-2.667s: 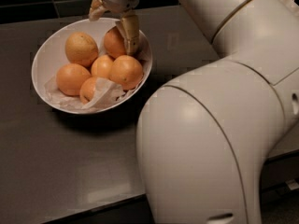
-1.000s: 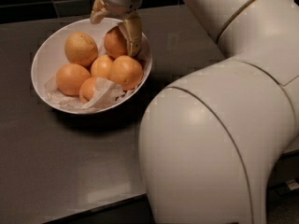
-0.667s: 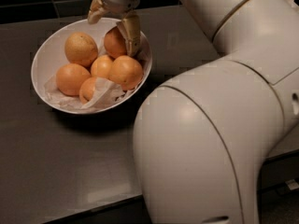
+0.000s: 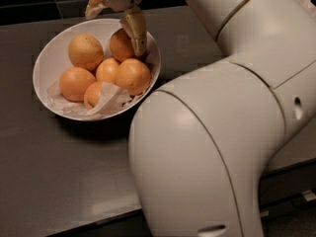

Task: Pick orange from white bowl

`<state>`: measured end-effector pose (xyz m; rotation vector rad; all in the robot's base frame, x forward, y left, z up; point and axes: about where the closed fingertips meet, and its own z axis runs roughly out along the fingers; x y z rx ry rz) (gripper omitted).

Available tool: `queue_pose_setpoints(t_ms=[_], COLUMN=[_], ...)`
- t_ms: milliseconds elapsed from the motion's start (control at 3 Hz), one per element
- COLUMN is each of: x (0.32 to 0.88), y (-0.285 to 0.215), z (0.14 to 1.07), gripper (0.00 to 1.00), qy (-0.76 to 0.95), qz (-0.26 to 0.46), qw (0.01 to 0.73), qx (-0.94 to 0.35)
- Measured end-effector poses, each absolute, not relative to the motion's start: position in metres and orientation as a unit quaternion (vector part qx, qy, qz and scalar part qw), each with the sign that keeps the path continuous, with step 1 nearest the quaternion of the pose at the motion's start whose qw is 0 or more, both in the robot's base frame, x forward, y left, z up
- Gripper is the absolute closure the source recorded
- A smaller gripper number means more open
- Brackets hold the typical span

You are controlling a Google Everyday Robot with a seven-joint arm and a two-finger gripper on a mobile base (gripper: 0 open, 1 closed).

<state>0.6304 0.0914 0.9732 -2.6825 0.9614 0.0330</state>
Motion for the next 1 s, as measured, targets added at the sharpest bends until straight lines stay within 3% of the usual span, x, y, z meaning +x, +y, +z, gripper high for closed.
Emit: queue_pose_setpoints(t_ms=[333, 1000], x=[0.6305, 0.6394], y=[0.0914, 0.0911], z=[0.9732, 0.968], gripper=[0.0, 0.0], qy=[0.334, 0.346], qz=[0.011, -0.002], qw=[0.145, 0.13], qx=[-0.931, -0.929])
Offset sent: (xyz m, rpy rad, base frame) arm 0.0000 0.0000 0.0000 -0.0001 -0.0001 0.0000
